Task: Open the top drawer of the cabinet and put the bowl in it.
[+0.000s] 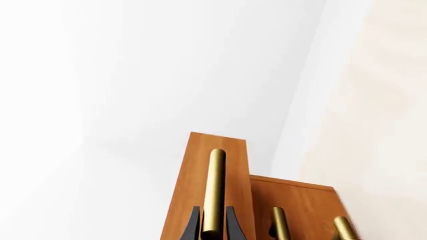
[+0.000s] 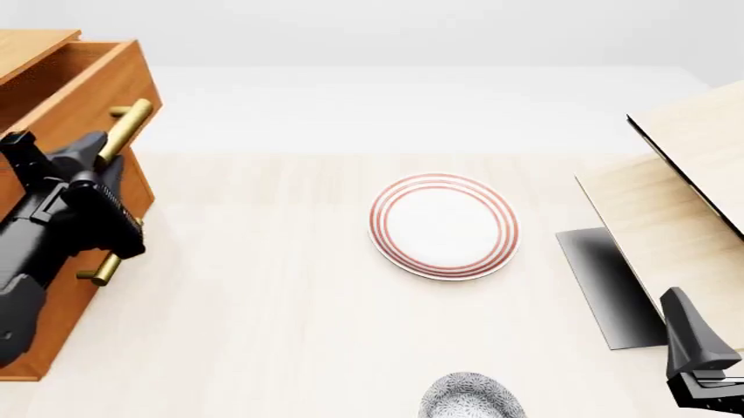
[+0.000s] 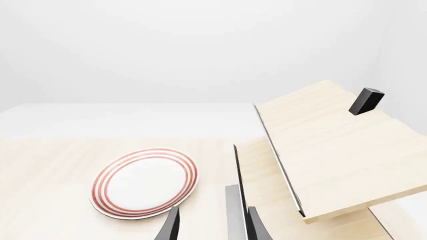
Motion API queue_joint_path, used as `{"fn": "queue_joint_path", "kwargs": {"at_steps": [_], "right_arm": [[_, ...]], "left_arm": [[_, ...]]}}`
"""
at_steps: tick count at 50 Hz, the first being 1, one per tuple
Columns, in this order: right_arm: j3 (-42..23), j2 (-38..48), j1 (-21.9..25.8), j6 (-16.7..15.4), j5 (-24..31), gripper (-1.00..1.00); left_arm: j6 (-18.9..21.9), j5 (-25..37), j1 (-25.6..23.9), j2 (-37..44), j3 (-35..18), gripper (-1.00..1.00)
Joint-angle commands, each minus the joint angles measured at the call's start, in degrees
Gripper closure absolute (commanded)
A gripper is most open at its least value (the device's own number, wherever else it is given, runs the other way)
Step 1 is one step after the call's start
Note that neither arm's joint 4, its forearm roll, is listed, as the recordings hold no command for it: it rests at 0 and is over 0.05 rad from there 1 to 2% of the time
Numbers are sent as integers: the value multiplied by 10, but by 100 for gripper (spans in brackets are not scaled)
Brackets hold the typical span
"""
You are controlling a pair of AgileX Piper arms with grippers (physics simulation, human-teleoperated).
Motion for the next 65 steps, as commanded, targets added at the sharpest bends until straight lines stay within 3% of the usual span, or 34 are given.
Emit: {"fn": "queue_joint_path", "kwargs": {"at_steps": [1, 13, 35, 65], "right_arm": [[1, -1, 0, 0, 0, -100], [1, -1, 0, 0, 0, -100], [1, -1, 0, 0, 0, -100], [1, -1, 0, 0, 0, -100]], "left_arm": [[9, 22, -36, -2, -13, 100], [20, 58, -58, -46, -14, 100], [36, 29, -87, -58, 19, 100], [46, 35, -136, -91, 33, 100]]}}
